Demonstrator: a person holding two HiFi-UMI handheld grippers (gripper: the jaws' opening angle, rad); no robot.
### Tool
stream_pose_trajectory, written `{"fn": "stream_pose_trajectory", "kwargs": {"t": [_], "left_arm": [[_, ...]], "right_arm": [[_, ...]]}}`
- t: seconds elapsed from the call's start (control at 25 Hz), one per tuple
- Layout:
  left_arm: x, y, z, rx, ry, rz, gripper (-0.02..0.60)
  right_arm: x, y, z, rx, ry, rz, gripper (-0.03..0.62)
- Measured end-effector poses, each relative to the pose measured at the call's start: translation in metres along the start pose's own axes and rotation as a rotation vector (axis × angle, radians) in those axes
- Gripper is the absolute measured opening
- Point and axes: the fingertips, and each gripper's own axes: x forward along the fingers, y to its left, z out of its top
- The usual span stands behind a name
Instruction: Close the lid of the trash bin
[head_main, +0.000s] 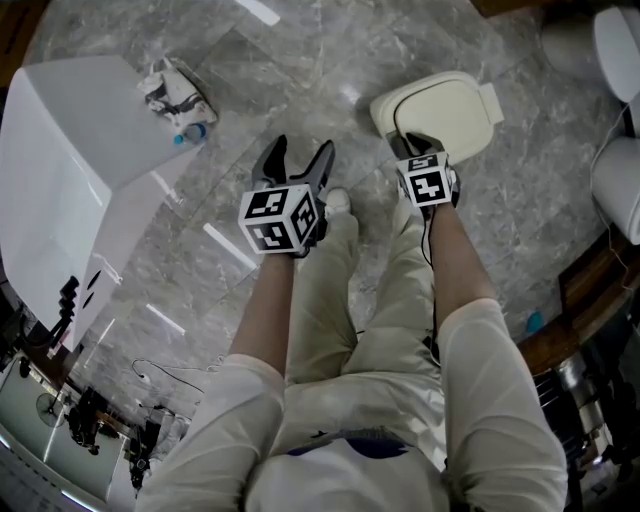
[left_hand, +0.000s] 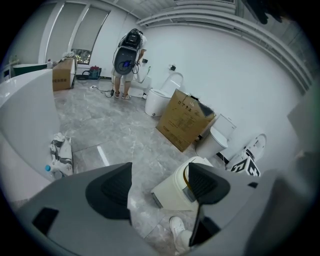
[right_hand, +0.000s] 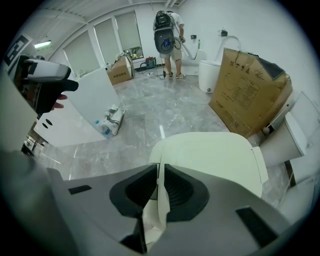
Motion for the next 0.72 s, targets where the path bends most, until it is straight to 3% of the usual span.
{"fn": "stream_pose_trajectory", "kwargs": {"t": [0.72], "left_arm": [[-0.002, 0.003, -0.027, -0.049, 0.004, -0.001, 0.331]], "right_arm": [[0.025, 0.001, -0.015, 0.015, 0.066, -0.052, 0.067]]}}
